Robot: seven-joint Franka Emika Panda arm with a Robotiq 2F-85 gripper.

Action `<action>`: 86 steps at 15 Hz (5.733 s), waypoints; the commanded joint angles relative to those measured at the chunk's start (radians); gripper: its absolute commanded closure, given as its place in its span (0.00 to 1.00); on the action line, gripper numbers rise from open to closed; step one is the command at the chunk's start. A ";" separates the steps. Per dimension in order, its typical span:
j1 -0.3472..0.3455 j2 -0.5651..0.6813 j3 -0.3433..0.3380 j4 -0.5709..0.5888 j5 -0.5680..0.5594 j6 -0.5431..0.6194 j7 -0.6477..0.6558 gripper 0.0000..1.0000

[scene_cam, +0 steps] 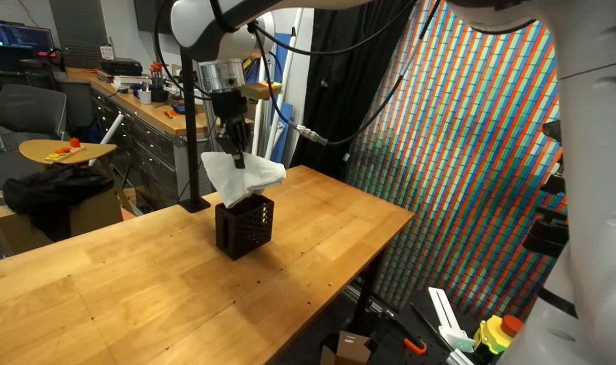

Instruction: Pick the cloth and shove it in the box

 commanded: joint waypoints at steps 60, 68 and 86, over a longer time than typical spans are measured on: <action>-0.074 0.025 0.031 -0.044 0.228 0.116 -0.085 0.00; -0.078 0.149 0.036 0.095 0.168 0.115 -0.109 0.00; 0.021 0.030 0.016 0.010 0.045 -0.105 0.094 0.95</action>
